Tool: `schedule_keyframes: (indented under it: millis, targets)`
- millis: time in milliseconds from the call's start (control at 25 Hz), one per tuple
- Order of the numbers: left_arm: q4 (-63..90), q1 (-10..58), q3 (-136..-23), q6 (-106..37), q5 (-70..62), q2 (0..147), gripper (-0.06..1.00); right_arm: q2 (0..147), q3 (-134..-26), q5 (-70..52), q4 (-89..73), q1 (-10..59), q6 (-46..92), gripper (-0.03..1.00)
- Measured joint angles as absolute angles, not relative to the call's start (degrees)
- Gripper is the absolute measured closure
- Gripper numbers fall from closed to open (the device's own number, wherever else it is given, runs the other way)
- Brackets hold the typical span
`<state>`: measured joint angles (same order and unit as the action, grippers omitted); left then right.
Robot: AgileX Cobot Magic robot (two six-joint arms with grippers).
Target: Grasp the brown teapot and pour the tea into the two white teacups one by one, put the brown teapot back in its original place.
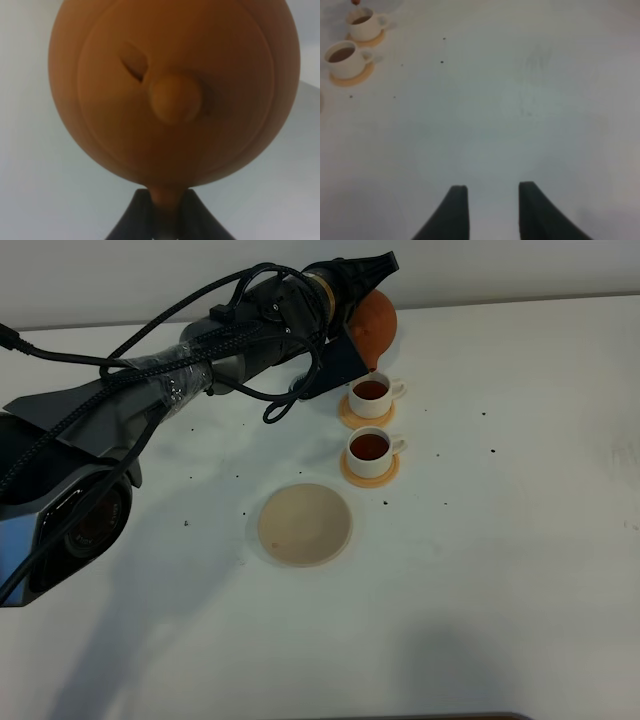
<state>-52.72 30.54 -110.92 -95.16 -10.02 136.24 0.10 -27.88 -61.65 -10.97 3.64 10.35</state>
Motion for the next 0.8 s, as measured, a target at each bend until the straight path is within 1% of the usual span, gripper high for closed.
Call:
schedule_keyframes:
  millis: [800]
  targets:
    - [-52.7,30.5,-110.9,-98.1,-8.6,136.2,0.83,0.1,-27.9,-61.7,-11.0,3.6,10.3,0.73]
